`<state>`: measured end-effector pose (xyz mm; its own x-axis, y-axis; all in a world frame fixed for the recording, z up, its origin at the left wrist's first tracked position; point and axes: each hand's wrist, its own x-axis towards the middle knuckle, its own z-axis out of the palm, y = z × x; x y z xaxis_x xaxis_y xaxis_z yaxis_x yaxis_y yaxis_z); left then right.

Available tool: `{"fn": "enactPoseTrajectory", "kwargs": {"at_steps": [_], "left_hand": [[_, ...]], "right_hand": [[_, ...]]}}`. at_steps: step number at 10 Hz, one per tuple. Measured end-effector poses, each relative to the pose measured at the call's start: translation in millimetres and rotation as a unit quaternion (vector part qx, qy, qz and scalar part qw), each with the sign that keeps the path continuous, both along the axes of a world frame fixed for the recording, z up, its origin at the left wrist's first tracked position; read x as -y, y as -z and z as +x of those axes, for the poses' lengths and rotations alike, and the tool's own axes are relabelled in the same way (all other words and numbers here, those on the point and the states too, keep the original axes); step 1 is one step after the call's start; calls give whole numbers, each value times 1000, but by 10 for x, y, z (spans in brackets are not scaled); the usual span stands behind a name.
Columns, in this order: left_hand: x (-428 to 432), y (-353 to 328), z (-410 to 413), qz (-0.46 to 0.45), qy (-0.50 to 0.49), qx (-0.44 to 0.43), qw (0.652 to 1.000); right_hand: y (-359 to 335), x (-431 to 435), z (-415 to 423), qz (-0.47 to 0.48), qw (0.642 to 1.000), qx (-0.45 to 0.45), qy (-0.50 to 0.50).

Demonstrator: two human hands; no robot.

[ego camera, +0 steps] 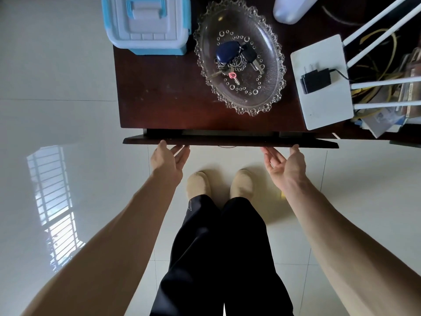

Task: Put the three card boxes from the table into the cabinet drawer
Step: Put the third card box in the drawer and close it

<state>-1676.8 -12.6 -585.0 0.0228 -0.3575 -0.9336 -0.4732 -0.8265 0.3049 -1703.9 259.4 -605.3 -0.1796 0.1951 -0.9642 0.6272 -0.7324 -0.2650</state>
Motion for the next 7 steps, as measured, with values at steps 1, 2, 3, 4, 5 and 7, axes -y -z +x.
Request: {"fn": "enactPoseTrajectory", "kwargs": {"at_steps": [1, 2, 3, 4, 5, 7], "left_hand": [[13, -24, -91, 13, -3, -20, 1000], [8, -57, -177, 19, -11, -35, 999], [7, -97, -274, 26, -18, -59, 998], [8, -123, -352, 23, -14, -57, 998], [3, -129, -300, 35, 7, -66, 997], [100, -212, 112, 58, 136, -27, 989]], "right_hand": [[-26, 10, -113, -17, 1000, -14, 8], [-33, 29, -232, -29, 999, -20, 22], [-13, 52, -348, -31, 998, -19, 42], [-42, 84, -400, -31, 998, -13, 55], [-180, 135, -382, -37, 997, -14, 61], [-933, 117, -223, -9, 996, -83, -40]]}}
